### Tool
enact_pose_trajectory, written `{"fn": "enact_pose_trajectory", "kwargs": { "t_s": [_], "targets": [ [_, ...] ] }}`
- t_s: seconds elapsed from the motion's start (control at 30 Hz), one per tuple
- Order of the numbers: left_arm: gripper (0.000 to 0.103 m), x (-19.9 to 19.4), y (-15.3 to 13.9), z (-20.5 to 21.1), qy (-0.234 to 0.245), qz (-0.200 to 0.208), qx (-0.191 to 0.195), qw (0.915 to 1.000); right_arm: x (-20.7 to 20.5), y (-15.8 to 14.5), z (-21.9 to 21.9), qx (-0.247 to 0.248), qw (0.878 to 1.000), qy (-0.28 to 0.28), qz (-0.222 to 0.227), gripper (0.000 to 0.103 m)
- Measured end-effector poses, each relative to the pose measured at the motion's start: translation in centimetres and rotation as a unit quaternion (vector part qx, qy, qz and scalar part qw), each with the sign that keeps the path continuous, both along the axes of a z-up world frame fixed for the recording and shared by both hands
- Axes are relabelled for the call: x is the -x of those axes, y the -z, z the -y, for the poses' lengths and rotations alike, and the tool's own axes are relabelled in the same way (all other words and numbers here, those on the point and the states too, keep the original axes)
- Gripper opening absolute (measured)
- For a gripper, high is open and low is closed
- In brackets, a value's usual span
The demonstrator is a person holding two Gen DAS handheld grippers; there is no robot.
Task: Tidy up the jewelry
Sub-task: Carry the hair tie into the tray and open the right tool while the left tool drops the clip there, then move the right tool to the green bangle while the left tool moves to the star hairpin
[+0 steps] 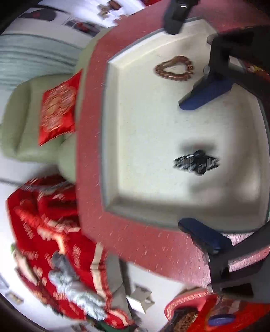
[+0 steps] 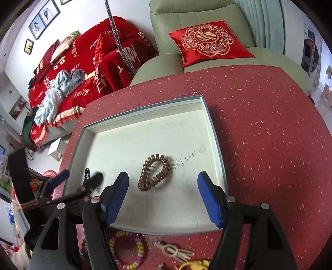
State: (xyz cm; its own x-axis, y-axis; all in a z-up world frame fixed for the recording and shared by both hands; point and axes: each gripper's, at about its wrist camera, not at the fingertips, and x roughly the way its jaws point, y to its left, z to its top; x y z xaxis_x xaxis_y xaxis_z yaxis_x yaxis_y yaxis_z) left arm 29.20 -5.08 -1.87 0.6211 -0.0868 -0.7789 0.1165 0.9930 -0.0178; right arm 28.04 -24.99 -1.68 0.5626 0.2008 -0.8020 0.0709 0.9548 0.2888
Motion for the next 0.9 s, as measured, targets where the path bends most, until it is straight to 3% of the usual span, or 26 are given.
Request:
{"fn": "enact_pose_trajectory", "kwargs": {
  "t_s": [0.2, 0.6, 0.73, 0.9],
  "targets": [
    [0.103, 1.1, -1.1, 0.1, 0.012, 0.008, 0.0, 0.9999, 1.6, -0.4, 0.4, -0.023, 1.0, 0.003, 0.004, 0.082],
    [0.103, 8.5, -3.3, -3.1, 0.048, 0.017, 0.035, 0.9981, 8.1, -1.7, 1.4, -0.049, 0.998, 0.007, 0.047, 0.089],
    [0.103, 11.7, -3.3, -3.7, 0.069, 0.015, 0.05, 0.9962, 10.1, -1.1, 0.8, -0.042, 0.999, -0.007, 0.02, 0.089],
    [0.103, 16.4, -2.7, -2.7, 0.121, 0.02, 0.038, 0.9918, 13.0, 1.0, 0.9, -0.058, 0.998, 0.0, -0.016, 0.089]
  ]
}}
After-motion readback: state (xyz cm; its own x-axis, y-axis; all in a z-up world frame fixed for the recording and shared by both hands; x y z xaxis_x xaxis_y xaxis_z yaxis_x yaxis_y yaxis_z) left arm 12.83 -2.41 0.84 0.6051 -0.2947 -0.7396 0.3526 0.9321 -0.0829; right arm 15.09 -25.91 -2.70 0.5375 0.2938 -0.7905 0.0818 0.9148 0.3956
